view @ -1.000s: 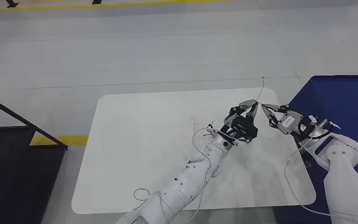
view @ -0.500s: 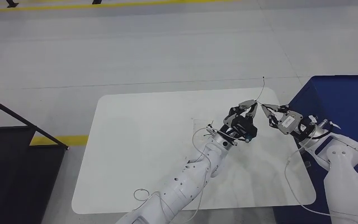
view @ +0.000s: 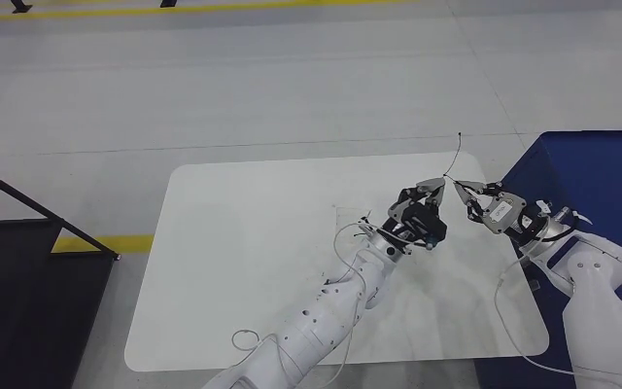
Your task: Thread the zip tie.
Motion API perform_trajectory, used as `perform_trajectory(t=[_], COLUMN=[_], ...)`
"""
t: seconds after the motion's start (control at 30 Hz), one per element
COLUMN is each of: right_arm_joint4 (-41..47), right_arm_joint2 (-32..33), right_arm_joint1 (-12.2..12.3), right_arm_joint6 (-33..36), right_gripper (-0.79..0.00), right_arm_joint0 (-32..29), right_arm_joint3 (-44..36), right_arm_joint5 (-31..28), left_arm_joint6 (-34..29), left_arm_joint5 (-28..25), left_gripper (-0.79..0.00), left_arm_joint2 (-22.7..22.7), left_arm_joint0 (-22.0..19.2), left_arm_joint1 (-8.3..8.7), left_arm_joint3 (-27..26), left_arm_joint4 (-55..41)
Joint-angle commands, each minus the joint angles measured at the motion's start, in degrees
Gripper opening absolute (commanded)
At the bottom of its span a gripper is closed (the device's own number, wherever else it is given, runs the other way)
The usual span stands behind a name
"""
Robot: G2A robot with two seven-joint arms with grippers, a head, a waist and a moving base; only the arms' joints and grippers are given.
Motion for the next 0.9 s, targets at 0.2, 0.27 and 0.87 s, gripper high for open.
perform_trajectory(t=[0.2,0.27,0.87], right_arm_joint4=[1.7,2.3,5.2], right_arm_joint2=[0.3,0.5,1.3], right_arm_joint1=[0.1,0.1,0.6], right_arm_joint6=[-1.7,-2.0,-3.0], right_gripper=[-0.785,-0.785,-0.785], right_arm_joint0=[0.1,0.3,1.8], right_arm_joint3=[-0.4,-0.2,1.4], right_arm_joint5=[-1.6,-1.6,-2.4], left_arm_joint6=[0.4,0.3,-1.9], left_arm_joint5=[-1.1,-1.3,-6.2], left_gripper=[-0.785,-0.785,-0.785], left_arm_joint2=[0.5,0.6,2.4], left_arm_joint0=[0.2,0.2,-0.1], left_arm_joint1=[0.21,0.32,1.3], left_arm_joint3=[0.2,0.3,1.9], left_arm_joint4=[2.6,3.6,12.1])
